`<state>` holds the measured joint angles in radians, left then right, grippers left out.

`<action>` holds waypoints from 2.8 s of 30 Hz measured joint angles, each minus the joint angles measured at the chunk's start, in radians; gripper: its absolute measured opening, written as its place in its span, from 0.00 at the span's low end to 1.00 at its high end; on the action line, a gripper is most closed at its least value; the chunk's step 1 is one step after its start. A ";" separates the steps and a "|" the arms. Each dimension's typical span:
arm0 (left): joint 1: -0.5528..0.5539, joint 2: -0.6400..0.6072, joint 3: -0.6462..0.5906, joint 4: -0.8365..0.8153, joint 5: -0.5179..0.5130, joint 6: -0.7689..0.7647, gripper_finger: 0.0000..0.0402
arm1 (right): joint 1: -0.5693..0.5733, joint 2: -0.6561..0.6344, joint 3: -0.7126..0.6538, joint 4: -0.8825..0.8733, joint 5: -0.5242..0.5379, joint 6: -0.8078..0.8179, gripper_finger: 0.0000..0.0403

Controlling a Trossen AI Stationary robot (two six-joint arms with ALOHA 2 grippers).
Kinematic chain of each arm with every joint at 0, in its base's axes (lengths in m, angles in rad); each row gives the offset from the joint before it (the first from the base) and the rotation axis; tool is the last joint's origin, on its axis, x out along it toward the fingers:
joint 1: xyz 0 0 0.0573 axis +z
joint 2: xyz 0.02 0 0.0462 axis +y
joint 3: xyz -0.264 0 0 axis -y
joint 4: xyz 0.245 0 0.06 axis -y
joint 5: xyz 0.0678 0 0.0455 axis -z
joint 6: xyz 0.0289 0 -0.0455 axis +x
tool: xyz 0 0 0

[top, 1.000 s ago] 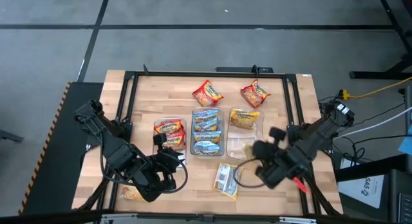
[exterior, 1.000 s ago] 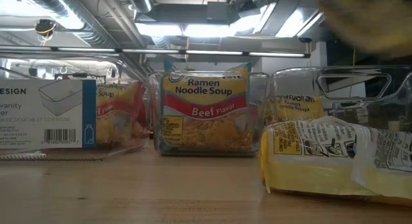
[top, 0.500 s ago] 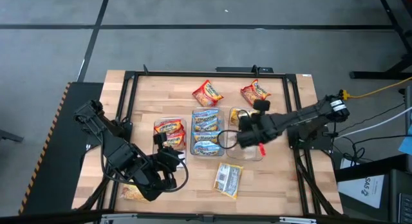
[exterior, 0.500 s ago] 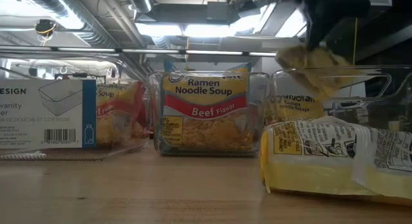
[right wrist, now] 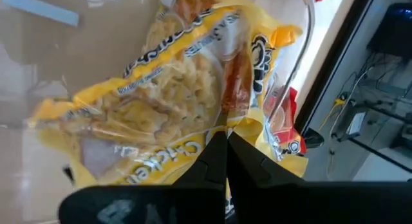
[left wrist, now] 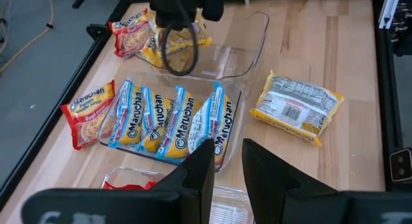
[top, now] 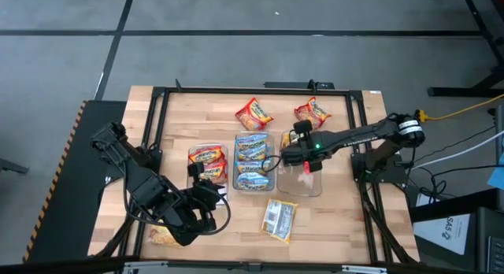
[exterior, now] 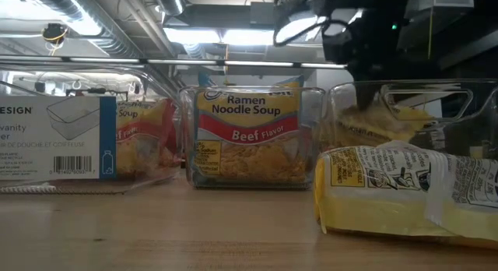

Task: Sort Maruchan noodles
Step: Put the yellow noodle pack into the right transparent bin

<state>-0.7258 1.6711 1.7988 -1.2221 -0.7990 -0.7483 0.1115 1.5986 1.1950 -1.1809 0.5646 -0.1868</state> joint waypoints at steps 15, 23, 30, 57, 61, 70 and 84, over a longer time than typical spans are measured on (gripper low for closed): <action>0.004 0.000 0.000 0.000 0.000 0.000 0.18 | -0.047 0.000 -0.004 0.213 -0.078 -0.028 0.22; 0.004 0.000 0.000 0.000 -0.004 0.000 0.18 | -0.047 0.000 0.139 0.191 0.070 0.047 0.32; 0.004 0.000 0.000 0.000 -0.004 0.000 0.18 | -0.043 -0.001 0.270 0.105 -0.528 0.267 0.33; 0.003 0.001 -0.142 0.051 -0.003 -0.001 0.18 | -0.070 0.000 -0.240 0.440 -0.409 0.342 0.33; 0.003 0.001 -0.142 0.055 -0.004 -0.001 0.18 | -0.065 0.000 -0.241 0.448 -0.439 0.356 0.28; 0.003 0.001 -0.142 0.066 -0.004 -0.001 0.18 | -0.065 0.000 -0.138 0.330 -0.345 0.363 0.01; 0.003 0.001 -0.142 0.063 -0.010 -0.001 0.18 | 0.015 0.000 0.170 -0.096 -0.092 0.362 0.00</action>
<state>-0.7223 1.6718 1.6566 -1.1595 -0.8093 -0.7490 0.1265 1.5982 1.3655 -1.2771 0.4726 0.1752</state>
